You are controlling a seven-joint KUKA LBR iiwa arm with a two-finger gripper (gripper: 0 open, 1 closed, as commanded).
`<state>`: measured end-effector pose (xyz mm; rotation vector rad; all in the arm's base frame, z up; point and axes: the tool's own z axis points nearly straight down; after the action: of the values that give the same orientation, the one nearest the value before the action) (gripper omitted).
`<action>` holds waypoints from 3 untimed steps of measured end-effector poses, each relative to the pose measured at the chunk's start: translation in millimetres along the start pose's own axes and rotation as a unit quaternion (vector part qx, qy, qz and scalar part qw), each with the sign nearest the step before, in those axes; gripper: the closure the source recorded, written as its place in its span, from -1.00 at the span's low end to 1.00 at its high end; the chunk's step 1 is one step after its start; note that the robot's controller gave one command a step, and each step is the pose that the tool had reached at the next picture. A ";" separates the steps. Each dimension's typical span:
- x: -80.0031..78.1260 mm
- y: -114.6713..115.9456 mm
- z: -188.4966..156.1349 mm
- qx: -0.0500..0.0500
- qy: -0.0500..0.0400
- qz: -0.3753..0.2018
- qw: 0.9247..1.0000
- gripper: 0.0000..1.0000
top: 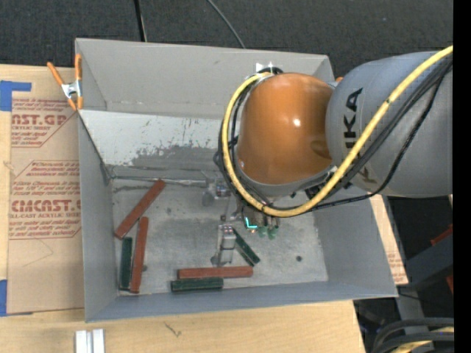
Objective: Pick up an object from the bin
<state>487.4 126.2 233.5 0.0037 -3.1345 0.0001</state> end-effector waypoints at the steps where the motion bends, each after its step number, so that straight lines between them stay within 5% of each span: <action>1: -1.7 -0.6 -3.7 -0.001 -0.004 0.001 1.000 -1.00; 2: -1.9 -6.5 21.3 0.000 -0.007 -0.087 0.996 -1.00; 3: -1.9 -17.0 89.3 0.000 -0.006 -0.144 0.990 -1.00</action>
Offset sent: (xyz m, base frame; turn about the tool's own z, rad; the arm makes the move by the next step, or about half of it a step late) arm -0.0003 -0.0160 -0.0516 -0.3430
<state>488.7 109.2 144.2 0.4564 -3.1140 -0.0017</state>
